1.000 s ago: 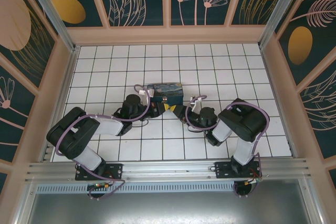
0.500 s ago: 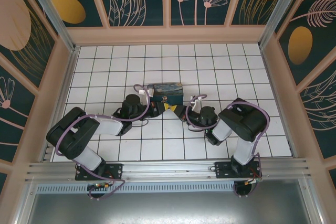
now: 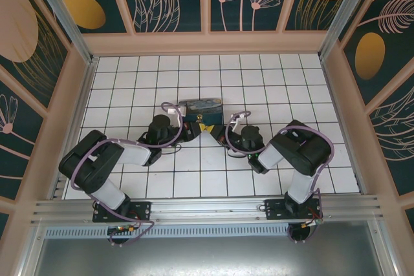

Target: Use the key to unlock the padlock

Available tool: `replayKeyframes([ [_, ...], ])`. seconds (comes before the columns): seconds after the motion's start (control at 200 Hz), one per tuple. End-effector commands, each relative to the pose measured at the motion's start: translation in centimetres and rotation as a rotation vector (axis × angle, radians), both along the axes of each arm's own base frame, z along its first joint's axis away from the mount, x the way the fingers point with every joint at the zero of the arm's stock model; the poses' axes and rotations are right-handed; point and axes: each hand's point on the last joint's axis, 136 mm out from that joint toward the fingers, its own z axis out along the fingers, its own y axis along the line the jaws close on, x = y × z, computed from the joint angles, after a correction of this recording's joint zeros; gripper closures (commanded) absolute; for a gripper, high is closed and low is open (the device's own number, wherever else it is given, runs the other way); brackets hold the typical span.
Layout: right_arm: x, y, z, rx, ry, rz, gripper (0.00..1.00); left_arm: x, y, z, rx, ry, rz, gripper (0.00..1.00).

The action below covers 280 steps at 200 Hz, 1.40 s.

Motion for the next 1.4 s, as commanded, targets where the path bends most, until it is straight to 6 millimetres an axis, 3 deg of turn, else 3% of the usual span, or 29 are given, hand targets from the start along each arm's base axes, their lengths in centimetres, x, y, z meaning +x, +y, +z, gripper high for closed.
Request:
replayKeyframes([
  [0.0,-1.8,3.3,8.5,0.189,-0.236,0.141,1.0,-2.1,-1.4,-0.9,0.011,0.005,-0.11,1.0],
  [0.285,-1.2,1.2,5.8,0.14,-0.164,0.091,1.0,-1.8,-1.0,-0.8,0.006,0.019,-0.068,1.0],
  [0.45,-1.5,0.5,4.3,0.089,-0.133,0.073,0.84,-1.2,-0.3,-1.2,0.019,0.054,-0.013,1.0],
  [0.661,-2.6,-1.0,2.9,0.046,-0.1,0.059,0.48,-0.5,0.2,-1.3,0.014,0.093,0.028,1.0],
  [0.806,-3.9,-2.6,0.5,-0.055,-0.05,0.047,0.4,-0.2,0.1,-1.2,0.024,0.105,0.029,1.0],
  [0.946,-4.2,-4.1,-2.0,-0.304,-0.042,0.014,0.39,-0.2,0.0,-0.9,0.017,0.119,0.021,1.0],
  [1.156,-2.9,-5.9,-1.7,-0.769,-0.233,-0.067,0.39,-0.2,-0.4,-0.5,0.004,0.137,0.006,1.0],
  [1.396,-2.2,-6.0,-2.4,-1.093,-0.43,-0.128,0.41,-0.4,-0.4,-0.7,0.007,0.15,-0.003,1.0],
])
